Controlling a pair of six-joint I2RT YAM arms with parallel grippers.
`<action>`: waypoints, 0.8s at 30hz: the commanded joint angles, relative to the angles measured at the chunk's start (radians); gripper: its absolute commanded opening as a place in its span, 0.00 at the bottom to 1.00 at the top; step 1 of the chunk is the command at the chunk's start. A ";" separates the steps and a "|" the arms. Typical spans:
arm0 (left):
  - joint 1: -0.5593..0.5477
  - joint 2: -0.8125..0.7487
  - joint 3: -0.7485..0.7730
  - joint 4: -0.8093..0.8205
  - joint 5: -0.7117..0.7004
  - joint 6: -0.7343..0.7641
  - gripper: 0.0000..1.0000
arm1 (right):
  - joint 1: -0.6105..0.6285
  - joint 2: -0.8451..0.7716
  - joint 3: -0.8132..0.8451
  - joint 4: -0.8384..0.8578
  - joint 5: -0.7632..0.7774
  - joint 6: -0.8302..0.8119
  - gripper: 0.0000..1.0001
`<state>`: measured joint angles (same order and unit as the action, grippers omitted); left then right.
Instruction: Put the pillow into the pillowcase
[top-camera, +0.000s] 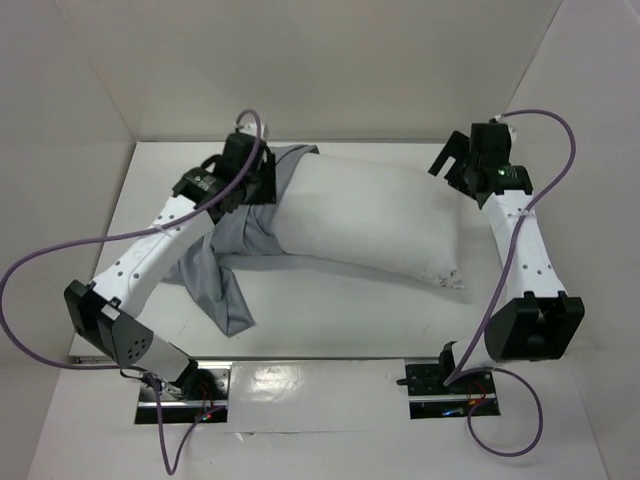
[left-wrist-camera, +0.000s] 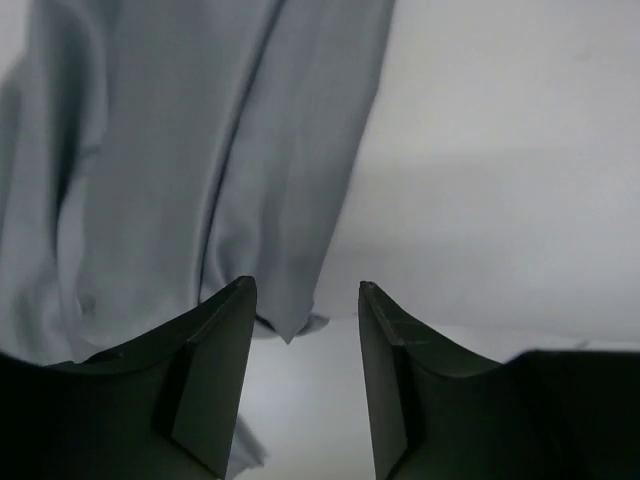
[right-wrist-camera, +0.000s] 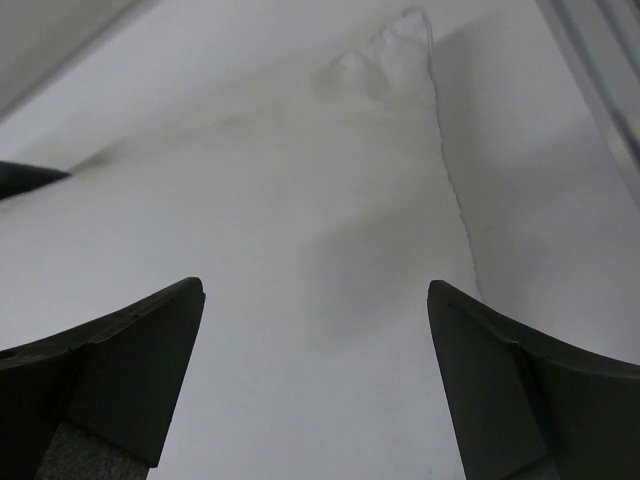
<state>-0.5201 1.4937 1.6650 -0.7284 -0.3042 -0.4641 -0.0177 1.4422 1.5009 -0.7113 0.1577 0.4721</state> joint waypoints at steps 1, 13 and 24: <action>-0.026 -0.024 -0.157 0.010 0.002 -0.114 0.59 | 0.018 -0.074 -0.100 0.007 -0.030 -0.027 1.00; -0.035 0.062 -0.226 0.011 -0.128 -0.114 0.71 | 0.007 -0.128 -0.315 -0.028 -0.041 -0.036 1.00; -0.076 0.169 -0.113 0.011 -0.090 -0.074 0.00 | -0.105 -0.030 -0.453 0.128 -0.215 0.020 0.99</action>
<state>-0.5667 1.6592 1.4796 -0.7391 -0.4126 -0.5533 -0.0994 1.3575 1.1065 -0.6514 0.0227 0.4774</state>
